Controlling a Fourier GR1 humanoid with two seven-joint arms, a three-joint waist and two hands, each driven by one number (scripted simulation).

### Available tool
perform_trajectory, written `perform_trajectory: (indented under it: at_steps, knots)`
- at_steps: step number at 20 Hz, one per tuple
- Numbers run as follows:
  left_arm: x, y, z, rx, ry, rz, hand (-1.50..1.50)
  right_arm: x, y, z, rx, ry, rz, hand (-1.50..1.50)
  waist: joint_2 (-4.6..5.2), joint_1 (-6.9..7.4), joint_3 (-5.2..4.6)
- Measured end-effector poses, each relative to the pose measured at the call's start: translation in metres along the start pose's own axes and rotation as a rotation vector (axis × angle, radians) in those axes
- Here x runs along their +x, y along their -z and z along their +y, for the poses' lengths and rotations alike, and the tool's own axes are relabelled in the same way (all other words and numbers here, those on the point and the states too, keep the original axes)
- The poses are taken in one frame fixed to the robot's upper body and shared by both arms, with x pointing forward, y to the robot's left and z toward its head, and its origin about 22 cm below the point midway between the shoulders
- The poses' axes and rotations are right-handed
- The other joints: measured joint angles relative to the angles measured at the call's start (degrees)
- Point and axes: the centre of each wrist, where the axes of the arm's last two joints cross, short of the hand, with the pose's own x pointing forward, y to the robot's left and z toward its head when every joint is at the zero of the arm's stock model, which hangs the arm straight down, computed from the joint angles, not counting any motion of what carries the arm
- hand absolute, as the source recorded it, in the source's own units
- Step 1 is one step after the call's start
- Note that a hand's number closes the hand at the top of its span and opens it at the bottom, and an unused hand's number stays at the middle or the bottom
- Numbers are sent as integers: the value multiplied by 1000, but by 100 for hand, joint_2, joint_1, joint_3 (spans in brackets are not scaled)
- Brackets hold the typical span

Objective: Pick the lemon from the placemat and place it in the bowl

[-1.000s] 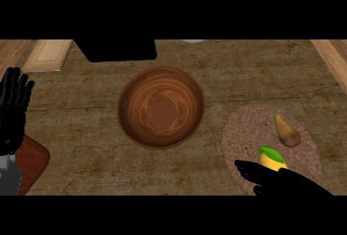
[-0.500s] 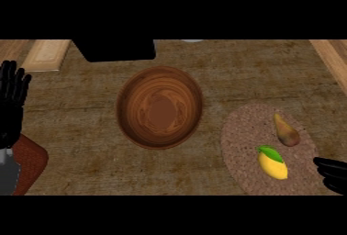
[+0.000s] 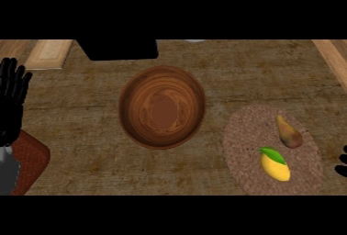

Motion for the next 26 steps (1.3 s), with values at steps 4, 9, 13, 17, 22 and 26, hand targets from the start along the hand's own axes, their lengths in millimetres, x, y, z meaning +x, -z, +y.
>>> perform_trajectory:
  at_steps: [4, 9, 13, 17, 22, 26]
  knots:
    - [-3, 4, -3, -13, -4, -2, 0, 2, -4, -4, 86, -62, 57, -150, 19, 69, 1]
    - [-3, 2, -12, -30, -11, -11, 0, -2, -5, 11, 113, -85, 109, -150, 37, 174, 4]
    - [0, 8, -13, -37, -11, -11, 0, -4, 2, 27, 128, -79, 124, -150, 48, 217, 5]
    - [-2, 6, -15, -44, -15, -13, 0, -15, 7, 43, 150, -78, 142, -150, 54, 255, 6]
    - [1, 8, -11, -46, -16, -16, 0, -30, 18, 61, 162, -59, 169, -150, 56, 276, 5]
    - [-2, 11, -15, -46, -14, -12, 0, -43, 26, 79, 161, -55, 179, -150, 57, 267, 6]
